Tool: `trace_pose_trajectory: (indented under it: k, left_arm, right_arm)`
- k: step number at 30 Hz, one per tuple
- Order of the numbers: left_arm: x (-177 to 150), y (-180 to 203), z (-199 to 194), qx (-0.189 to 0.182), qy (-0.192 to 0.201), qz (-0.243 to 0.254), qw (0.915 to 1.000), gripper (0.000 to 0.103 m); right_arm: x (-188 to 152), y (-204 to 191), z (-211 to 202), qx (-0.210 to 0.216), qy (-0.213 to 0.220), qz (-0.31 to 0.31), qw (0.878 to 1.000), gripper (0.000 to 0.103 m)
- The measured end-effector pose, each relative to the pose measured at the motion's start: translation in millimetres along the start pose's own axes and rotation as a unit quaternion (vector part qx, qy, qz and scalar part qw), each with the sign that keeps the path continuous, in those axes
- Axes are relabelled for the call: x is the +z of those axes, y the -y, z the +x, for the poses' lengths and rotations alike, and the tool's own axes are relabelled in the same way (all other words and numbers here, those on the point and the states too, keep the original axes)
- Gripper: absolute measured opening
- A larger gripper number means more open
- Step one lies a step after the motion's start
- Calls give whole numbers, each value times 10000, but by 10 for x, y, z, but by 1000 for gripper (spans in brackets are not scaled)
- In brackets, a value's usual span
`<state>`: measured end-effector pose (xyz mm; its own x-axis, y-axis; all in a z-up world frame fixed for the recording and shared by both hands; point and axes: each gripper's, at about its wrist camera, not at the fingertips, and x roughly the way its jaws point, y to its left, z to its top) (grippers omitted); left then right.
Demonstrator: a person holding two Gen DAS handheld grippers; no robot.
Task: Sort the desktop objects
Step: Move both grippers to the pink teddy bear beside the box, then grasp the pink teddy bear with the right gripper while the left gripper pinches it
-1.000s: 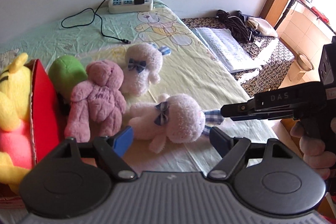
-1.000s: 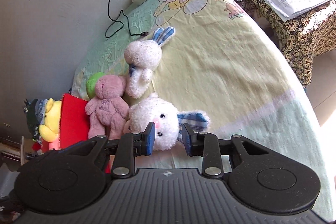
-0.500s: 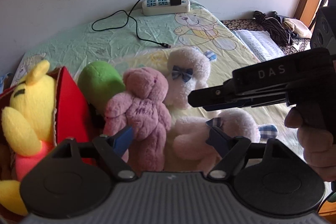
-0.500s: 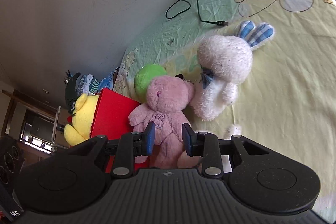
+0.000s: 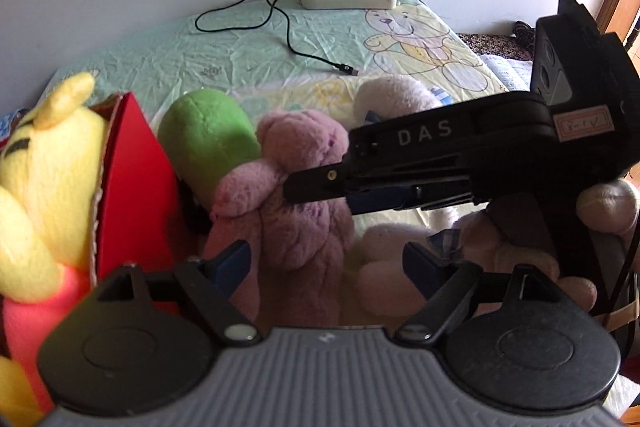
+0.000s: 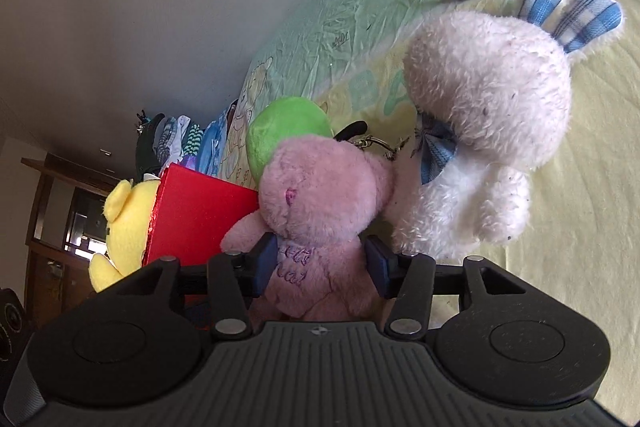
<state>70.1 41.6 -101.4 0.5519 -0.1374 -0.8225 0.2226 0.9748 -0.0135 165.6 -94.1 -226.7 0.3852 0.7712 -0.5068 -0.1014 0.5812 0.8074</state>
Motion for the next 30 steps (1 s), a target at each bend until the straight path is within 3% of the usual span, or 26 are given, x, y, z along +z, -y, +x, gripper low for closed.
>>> trace_pose_trajectory:
  k: [4,7,9,16,18,21,23,27,30]
  left_arm:
    - [6,1,38,-30,-51,5,10000,86]
    - [9,-13,63,-109,-100,-6,9999,86]
    - [8,-30,77,-186,-145,-15,9997,87]
    - [-55,10,65,-561,-263,133,9980,89]
    - [-49,40,120,-550,-364,164,9977,91]
    - [-19,50,154,-839,-450,57,9954,92]
    - [-22,78,152,-1064,-476,2,9932,93]
    - [-49,141,113,-851,-399,144,9955,92]
    - [-21,113,16,-412,-98,261,9988,95]
  right_arm:
    - [-23,-27,-37,6,-60,0,10000,46]
    - [-78,-17,-111,53,-105,98,9999,36]
    - [-93,-4,-185,59,-76,152,9998,22]
    - [-202,81,-397,-52,-26,259,9996,13]
    - [-212,43,-432,-31,18,271,9996,1]
    - [-232,56,-546,262,100,457,9986,1]
    - [-254,2,-573,9,207,287,9994,6]
    - [-275,-95,-539,-523,211,-184,9982,28]
    - [-234,-98,-435,-571,152,-340,9977,33]
